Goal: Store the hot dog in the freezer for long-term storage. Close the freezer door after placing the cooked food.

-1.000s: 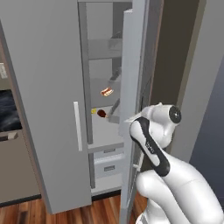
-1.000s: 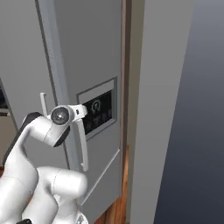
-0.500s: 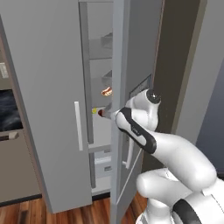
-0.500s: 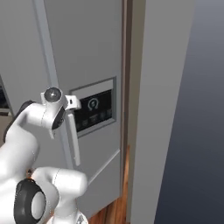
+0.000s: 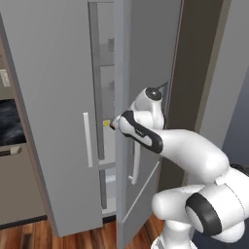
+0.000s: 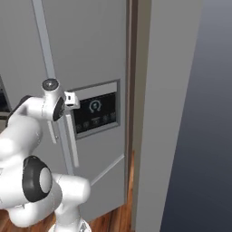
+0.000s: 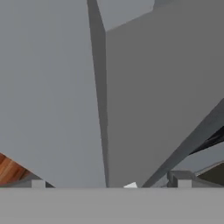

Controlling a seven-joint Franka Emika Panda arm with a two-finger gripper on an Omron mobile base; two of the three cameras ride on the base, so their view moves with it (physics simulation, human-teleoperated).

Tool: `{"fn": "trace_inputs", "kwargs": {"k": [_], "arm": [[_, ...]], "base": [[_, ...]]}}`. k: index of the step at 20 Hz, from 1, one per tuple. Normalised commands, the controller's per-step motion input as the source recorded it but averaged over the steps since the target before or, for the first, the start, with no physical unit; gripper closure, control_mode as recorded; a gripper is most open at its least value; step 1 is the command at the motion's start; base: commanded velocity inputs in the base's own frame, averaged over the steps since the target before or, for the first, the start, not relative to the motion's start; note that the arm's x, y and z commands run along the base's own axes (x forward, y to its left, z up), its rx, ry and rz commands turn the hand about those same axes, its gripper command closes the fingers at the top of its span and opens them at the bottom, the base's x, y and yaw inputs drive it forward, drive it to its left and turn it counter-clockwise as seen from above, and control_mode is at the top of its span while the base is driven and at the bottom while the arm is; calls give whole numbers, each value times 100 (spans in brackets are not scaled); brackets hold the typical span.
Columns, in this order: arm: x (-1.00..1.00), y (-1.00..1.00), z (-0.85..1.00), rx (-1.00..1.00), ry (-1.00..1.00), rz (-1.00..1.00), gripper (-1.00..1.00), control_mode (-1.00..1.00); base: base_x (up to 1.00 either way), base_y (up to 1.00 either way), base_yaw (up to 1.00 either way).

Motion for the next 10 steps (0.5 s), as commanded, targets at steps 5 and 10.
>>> {"fn": "trace_inputs", "kwargs": {"k": [5,10], "arm": [[27,3,13,0,4,-7,-100,-100],[0,-15,28,1,0,-4,-100,-100]], "base": [[0,0,0],[0,0,0]]}}
